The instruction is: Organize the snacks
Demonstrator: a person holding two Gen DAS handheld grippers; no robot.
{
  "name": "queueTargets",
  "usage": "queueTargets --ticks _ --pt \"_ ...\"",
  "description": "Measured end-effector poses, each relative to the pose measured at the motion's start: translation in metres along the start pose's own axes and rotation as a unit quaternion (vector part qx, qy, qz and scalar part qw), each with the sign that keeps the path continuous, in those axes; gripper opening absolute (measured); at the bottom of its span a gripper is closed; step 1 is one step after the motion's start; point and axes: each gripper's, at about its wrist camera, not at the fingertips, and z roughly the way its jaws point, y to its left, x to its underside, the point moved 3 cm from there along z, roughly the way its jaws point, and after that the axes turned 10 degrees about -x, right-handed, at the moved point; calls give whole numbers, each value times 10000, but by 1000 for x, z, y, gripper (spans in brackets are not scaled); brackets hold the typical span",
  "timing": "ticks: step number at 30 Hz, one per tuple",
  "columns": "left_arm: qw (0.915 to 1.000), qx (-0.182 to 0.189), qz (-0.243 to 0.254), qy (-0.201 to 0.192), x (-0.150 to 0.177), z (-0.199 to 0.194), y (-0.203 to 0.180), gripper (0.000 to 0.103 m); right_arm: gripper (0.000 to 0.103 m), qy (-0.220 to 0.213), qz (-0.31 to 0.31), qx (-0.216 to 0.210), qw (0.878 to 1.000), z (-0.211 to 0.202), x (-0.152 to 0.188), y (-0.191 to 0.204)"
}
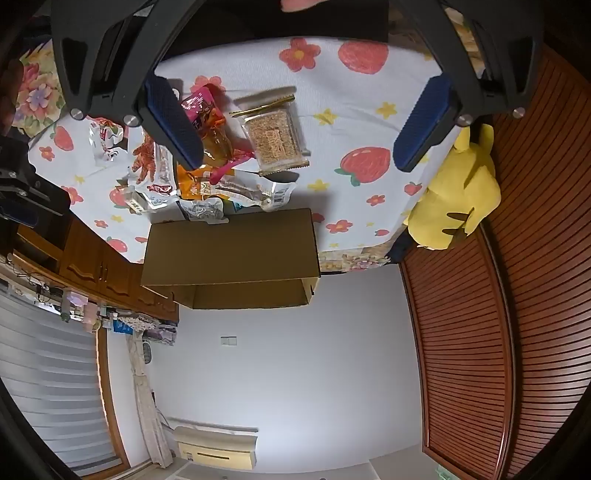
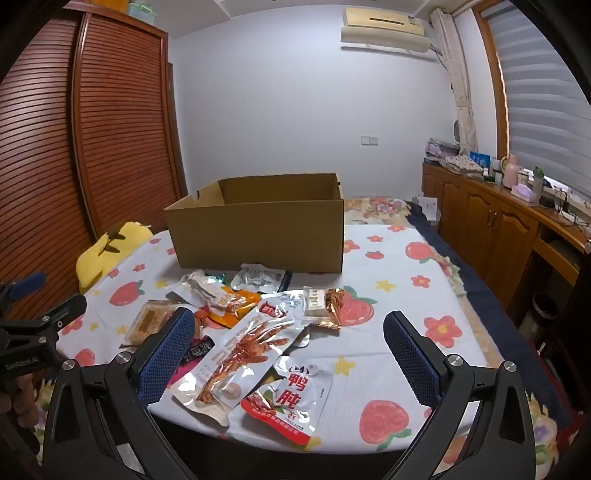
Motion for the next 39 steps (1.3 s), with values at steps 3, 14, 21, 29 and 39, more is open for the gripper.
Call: queueTargets --ticks 3,14,21,29,39 --pt "10000 5 14 27 0 0 0 103 103 16 11 -8 10000 -1 0 -1" --pt "10000 17 10 24 0 2 -3 103 103 -1 -1 10 10000 -3 0 -2" --pt "10000 26 2 11 -3 -5 0 103 103 1 7 1 10000 -3 1 -2" --pt "10000 18 7 2 -4 -5 1 103 103 -4 13 -2 10000 -4 1 -3" --pt "10000 17 -4 1 -5 -5 1 103 103 -15 18 4 10000 -5 0 -4"
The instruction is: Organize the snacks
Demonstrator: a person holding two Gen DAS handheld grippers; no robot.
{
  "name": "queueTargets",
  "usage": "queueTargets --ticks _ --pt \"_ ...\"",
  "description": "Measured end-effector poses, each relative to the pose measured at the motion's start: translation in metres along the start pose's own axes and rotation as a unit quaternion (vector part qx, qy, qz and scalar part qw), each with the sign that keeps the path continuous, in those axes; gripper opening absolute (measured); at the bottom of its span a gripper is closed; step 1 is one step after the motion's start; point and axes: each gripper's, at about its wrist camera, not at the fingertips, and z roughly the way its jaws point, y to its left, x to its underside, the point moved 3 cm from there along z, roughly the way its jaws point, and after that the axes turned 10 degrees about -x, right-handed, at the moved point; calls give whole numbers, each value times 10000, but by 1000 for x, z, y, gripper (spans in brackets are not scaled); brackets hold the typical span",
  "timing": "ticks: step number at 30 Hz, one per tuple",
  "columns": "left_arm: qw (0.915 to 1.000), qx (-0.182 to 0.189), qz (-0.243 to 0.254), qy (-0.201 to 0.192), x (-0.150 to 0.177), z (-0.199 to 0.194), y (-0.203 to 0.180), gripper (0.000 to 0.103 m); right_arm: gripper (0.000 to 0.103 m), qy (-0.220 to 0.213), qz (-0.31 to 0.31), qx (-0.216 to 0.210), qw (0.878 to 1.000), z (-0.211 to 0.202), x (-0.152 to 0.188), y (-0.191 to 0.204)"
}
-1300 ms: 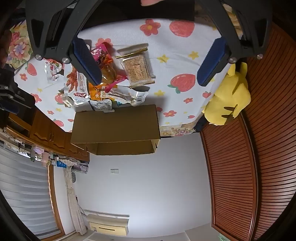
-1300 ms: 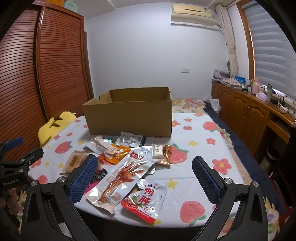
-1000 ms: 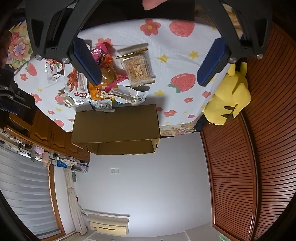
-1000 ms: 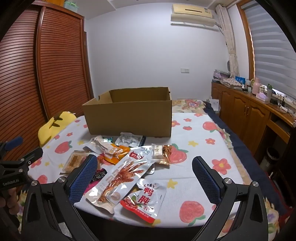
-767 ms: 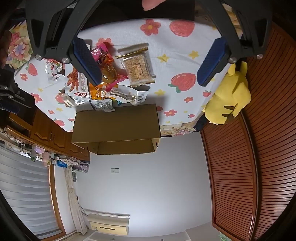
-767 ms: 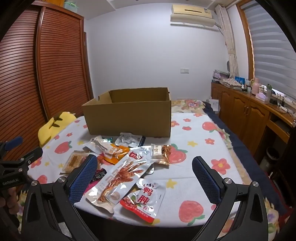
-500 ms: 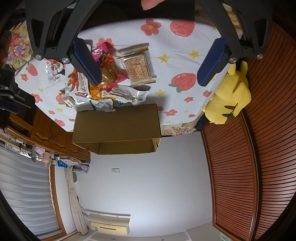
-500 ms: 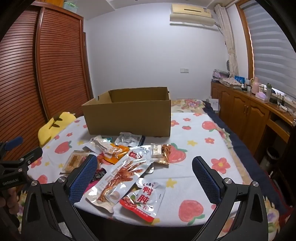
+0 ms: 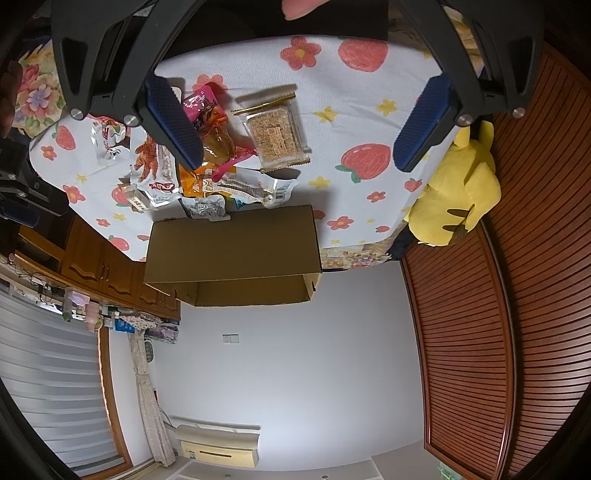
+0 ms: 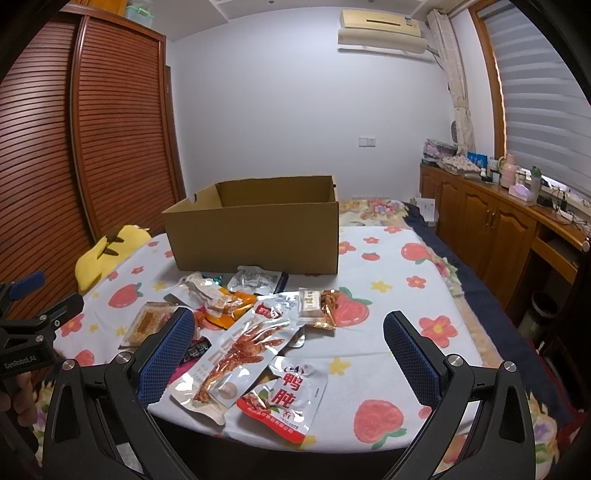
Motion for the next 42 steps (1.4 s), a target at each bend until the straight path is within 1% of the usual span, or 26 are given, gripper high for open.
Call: queueTargets --ticks 33,42 --pt "10000 18 23 -11 0 0 -2 103 103 -2 8 -5 10000 0 1 0" --pt "10000 63 41 47 3 3 -4 103 103 21 15 -12 10000 -2 0 -3"
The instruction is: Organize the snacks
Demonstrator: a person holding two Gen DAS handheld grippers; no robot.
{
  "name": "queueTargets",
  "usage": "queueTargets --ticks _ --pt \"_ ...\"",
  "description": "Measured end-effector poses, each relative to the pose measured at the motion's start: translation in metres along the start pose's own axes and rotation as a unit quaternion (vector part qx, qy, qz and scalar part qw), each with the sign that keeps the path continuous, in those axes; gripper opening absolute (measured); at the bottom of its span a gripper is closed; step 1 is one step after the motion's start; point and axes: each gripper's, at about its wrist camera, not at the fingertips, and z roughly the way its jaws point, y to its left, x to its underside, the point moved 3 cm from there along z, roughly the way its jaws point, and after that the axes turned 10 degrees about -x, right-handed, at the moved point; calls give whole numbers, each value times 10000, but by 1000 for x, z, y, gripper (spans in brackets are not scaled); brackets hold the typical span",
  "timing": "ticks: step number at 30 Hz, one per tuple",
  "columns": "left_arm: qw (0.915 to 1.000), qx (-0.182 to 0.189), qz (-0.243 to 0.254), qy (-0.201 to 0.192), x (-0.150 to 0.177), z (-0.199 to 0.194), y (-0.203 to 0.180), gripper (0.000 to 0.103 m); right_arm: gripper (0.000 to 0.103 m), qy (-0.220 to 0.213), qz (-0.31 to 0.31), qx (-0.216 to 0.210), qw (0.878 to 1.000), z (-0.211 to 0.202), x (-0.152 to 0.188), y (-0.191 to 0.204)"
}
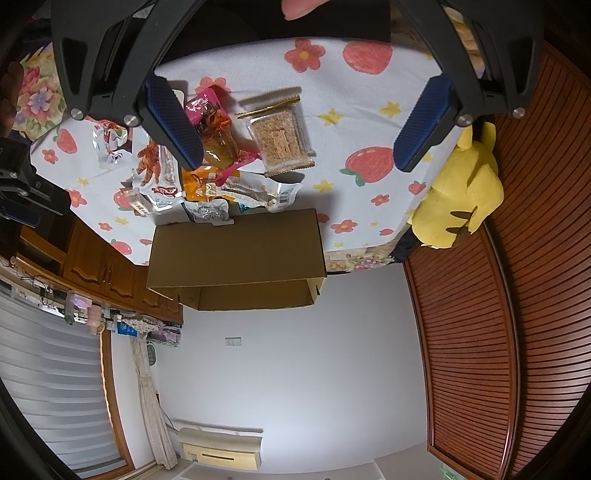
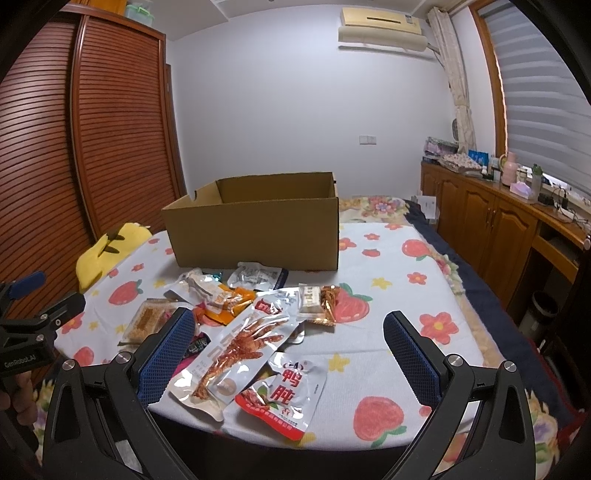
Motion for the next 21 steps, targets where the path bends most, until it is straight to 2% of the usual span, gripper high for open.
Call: queueTargets --ticks 10,21 --pt "9993 201 103 297 12 23 -12 103 103 258 75 -63 9996 11 18 -8" --pt "9927 922 369 679 12 44 -45 103 100 621 199 -144 9978 24 34 -33"
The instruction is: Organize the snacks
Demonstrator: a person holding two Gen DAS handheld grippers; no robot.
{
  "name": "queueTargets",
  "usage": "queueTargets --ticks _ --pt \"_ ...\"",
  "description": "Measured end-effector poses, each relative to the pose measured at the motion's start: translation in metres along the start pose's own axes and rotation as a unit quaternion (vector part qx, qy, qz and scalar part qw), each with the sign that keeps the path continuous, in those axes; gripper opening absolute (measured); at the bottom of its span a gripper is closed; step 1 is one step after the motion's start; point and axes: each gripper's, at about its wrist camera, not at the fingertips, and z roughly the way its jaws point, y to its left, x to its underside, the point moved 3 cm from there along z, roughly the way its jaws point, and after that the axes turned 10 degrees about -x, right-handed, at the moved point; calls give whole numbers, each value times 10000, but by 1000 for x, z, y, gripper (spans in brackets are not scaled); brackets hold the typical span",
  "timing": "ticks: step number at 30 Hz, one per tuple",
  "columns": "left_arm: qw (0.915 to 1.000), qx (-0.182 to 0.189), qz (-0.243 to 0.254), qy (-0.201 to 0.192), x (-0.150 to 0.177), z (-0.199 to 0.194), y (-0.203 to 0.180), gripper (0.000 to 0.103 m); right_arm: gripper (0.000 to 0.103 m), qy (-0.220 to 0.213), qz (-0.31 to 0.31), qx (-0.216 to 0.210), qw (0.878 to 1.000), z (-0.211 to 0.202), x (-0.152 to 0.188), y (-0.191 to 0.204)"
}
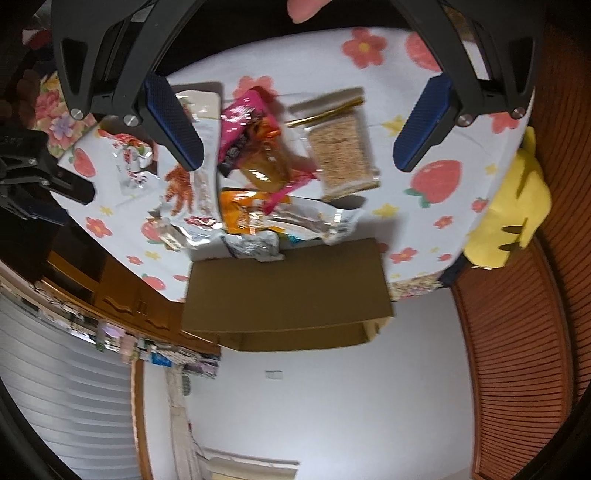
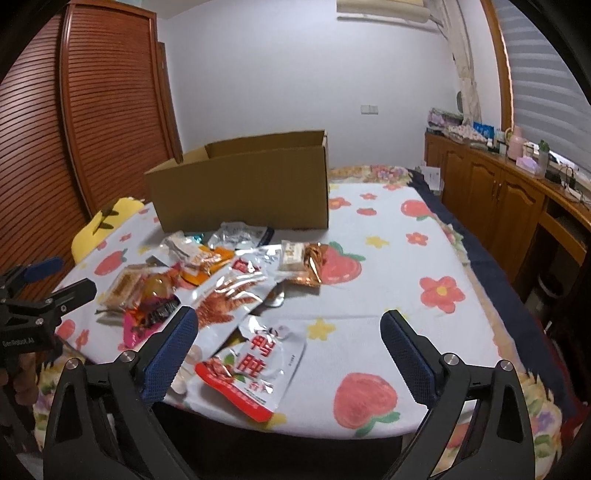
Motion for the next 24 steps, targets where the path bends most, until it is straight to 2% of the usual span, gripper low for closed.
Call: queueTargets --ticks 3,8,14,19,24 --pt "9996 240 79 124 -2 7 -10 103 95 186 0 -126 9997 8 3 -4" --pt "9989 382 188 185 -4 15 -22 103 88 537 -77 -372 9978 27 10 -1" --pt "9979 536 159 329 -4 27 -24 103 77 860 0 -400 9955 48 17 -1" --pt "9965 690 140 446 -3 37 -26 103 76 1062 22 -403 9935 60 18 0" --pt "9963 696 212 468 -3 41 -30 102 75 1330 -161 -182 9908 70 22 -2"
